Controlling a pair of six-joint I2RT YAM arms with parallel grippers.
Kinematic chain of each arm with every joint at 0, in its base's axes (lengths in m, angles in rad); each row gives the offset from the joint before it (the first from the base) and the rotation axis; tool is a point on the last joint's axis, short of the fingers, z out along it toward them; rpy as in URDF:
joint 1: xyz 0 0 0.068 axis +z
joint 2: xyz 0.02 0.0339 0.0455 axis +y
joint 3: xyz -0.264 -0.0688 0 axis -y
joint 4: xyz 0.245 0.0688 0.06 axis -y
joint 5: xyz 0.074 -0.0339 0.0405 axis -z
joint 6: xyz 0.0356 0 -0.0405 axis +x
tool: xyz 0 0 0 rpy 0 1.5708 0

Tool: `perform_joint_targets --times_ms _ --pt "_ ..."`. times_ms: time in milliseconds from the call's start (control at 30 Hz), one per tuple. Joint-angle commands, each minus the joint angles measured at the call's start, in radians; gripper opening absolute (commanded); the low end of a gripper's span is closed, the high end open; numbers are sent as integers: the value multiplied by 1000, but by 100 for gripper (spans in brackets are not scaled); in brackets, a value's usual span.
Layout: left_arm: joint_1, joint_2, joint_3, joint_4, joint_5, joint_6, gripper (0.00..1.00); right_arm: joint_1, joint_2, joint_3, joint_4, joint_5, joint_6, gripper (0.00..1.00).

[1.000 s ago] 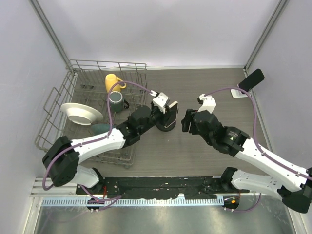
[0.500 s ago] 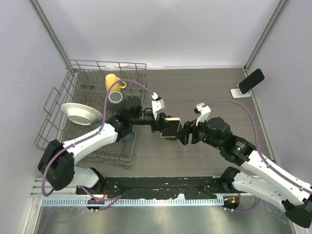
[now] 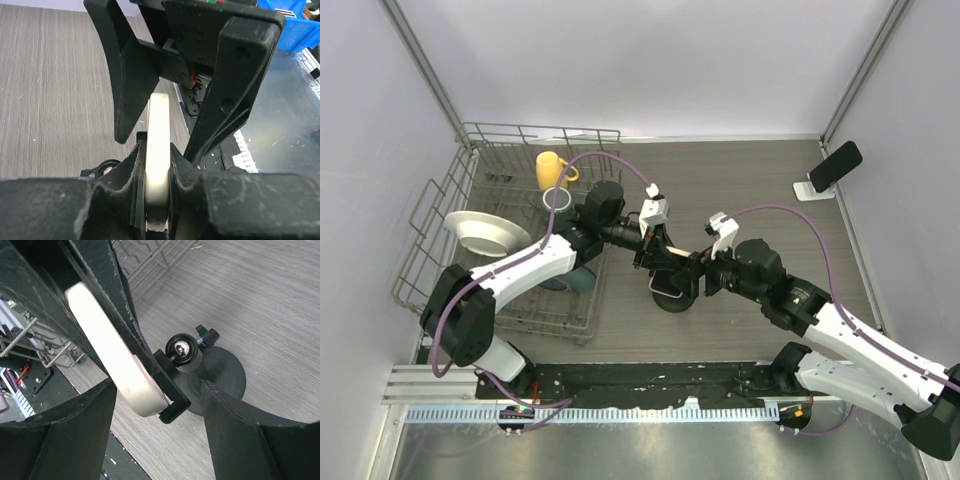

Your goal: Place the phone on the phone stand

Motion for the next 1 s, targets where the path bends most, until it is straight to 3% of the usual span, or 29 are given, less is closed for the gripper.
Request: perform_joint_targets --times_ms 0,233,333,433,567,667,767,833,867,967 --pt "-3 0 -27 210 82 -93 0 -3 -7 -20 84 -56 -9 72" --pt "-17 8 -127 419 -7 -161 0 -2 13 -15 52 -73 2 57" --pt "-29 9 -161 479 -44 -158 0 -3 22 -15 54 -88 7 57" --pt "-36 9 -176 496 -47 -153 0 -3 29 -18 49 -92 -5 65" --pt "-38 -3 -181 462 -52 -104 0 -3 53 -14 31 -102 -30 66" --pt "-38 -3 -179 456 -50 -90 0 -3 56 -25 58 -114 -38 57" --pt "-38 -3 -194 485 -63 -84 0 -3 65 -23 78 -134 -39 40" --pt "-37 -4 -222 538 -82 -86 0 -3 73 -17 78 -145 -39 20" --pt "-40 -6 -234 559 -95 -84 0 -3 75 -3 75 -139 -38 2" --pt "-50 -23 -282 603 -176 -52 0 -3 55 15 61 -99 33 1"
